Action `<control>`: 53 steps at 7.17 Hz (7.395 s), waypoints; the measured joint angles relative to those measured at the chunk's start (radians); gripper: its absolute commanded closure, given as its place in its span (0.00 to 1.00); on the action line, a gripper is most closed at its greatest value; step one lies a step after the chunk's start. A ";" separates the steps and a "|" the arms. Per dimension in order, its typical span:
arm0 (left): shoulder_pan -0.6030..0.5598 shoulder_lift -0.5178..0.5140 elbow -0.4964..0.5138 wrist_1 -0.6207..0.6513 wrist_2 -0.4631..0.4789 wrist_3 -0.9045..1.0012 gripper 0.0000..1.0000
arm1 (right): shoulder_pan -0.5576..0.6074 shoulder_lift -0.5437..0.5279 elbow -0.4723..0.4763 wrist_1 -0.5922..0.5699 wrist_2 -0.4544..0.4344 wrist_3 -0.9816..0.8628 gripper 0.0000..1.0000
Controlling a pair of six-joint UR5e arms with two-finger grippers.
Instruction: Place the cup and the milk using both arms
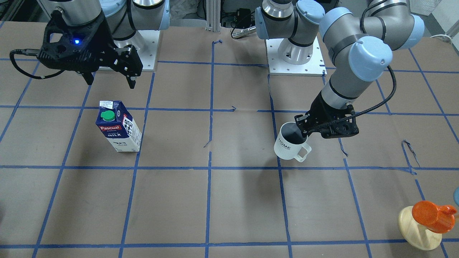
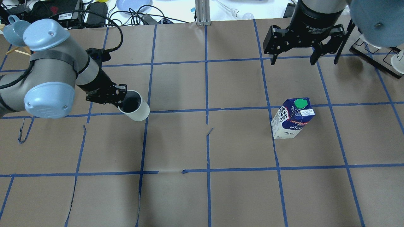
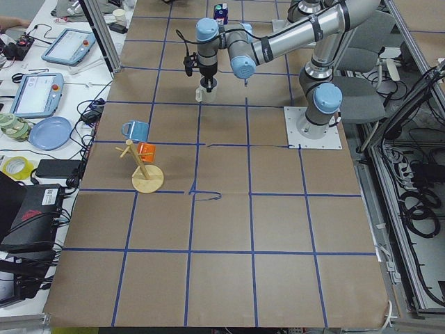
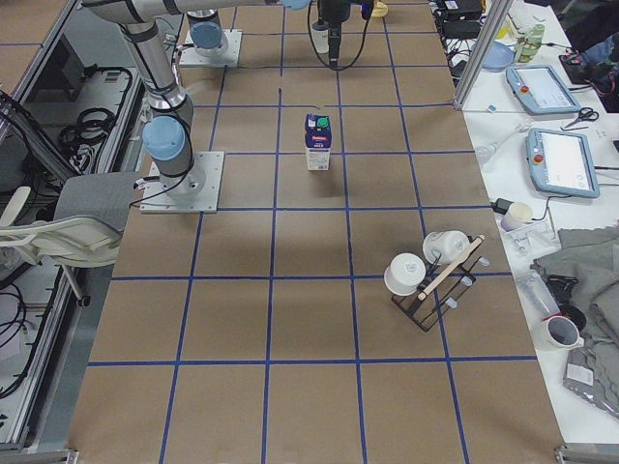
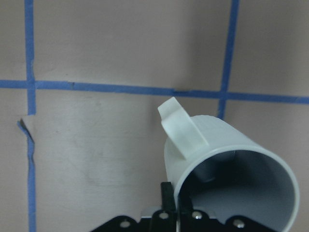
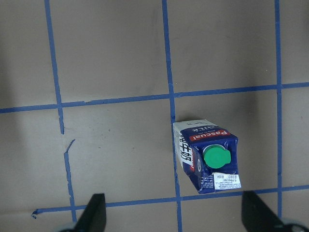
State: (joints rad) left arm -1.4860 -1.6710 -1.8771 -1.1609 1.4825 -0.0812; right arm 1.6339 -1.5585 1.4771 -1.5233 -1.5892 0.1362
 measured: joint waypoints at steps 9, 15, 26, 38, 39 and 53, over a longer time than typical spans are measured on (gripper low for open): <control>-0.352 -0.348 0.256 0.123 -0.010 -0.589 0.84 | -0.002 0.000 0.000 0.000 -0.008 -0.024 0.00; -0.282 -0.265 0.248 0.044 0.003 -0.511 0.00 | -0.002 0.003 0.002 0.001 -0.008 -0.026 0.00; -0.044 0.020 0.427 -0.362 0.070 0.080 0.00 | -0.171 0.111 0.279 -0.156 0.001 -0.189 0.02; -0.026 0.051 0.435 -0.439 0.090 0.127 0.00 | -0.166 0.122 0.310 -0.154 0.026 -0.206 0.09; -0.027 0.051 0.434 -0.439 0.090 0.126 0.00 | -0.166 0.124 0.313 -0.153 0.035 -0.207 0.09; -0.026 0.051 0.432 -0.439 0.091 0.121 0.00 | -0.167 0.136 0.350 -0.169 0.026 -0.313 0.51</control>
State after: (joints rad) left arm -1.5125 -1.6201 -1.4448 -1.5999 1.5739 0.0399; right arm 1.4672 -1.4229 1.8269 -1.6920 -1.5632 -0.1769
